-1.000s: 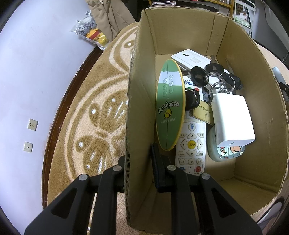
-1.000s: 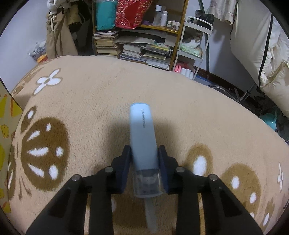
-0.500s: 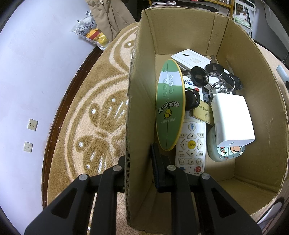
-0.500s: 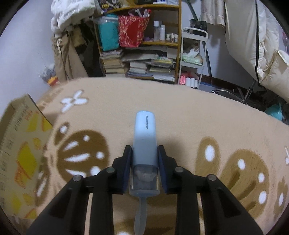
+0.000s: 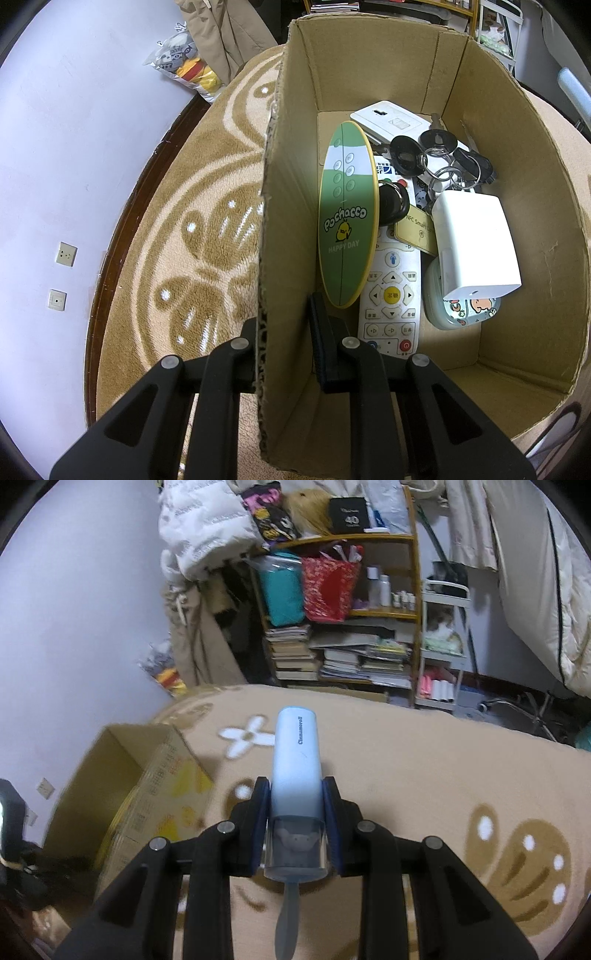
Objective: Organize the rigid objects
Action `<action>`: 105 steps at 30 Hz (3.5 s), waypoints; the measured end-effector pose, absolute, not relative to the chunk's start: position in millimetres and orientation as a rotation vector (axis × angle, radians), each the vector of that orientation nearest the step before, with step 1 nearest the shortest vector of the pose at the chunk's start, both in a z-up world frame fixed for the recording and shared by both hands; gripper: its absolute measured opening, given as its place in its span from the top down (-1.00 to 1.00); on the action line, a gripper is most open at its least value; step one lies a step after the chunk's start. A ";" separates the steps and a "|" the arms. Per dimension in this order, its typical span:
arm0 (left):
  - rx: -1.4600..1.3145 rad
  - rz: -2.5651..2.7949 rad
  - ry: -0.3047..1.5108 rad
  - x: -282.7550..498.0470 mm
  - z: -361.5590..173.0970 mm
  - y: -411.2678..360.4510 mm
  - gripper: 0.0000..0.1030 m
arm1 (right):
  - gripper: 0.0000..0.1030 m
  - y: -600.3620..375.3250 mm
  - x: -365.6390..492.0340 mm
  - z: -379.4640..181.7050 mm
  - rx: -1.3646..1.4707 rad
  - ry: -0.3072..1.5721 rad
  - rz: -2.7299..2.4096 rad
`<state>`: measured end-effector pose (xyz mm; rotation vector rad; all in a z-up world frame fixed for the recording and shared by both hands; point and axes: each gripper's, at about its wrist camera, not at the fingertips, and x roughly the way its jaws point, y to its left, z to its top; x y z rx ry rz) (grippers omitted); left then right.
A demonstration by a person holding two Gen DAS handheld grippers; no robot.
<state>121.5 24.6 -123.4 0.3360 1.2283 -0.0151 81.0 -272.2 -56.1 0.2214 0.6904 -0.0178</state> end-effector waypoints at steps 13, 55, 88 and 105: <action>0.330 -0.016 1.230 121.4 -122.9 24.2 0.68 | 0.41 -191.5 83.4 -27.6 0.211 0.641 0.180; 0.296 -0.031 1.238 124.7 -120.7 30.1 0.68 | 0.44 -128.7 88.4 -58.3 0.157 0.750 0.259; 0.247 -0.069 1.156 101.0 -90.7 30.7 0.67 | 0.07 -176.6 34.5 -56.7 0.212 0.800 0.159; 0.209 -0.068 0.957 46.7 -19.8 28.1 -0.50 | -0.88 -224.1 -29.3 -22.6 0.193 0.706 0.007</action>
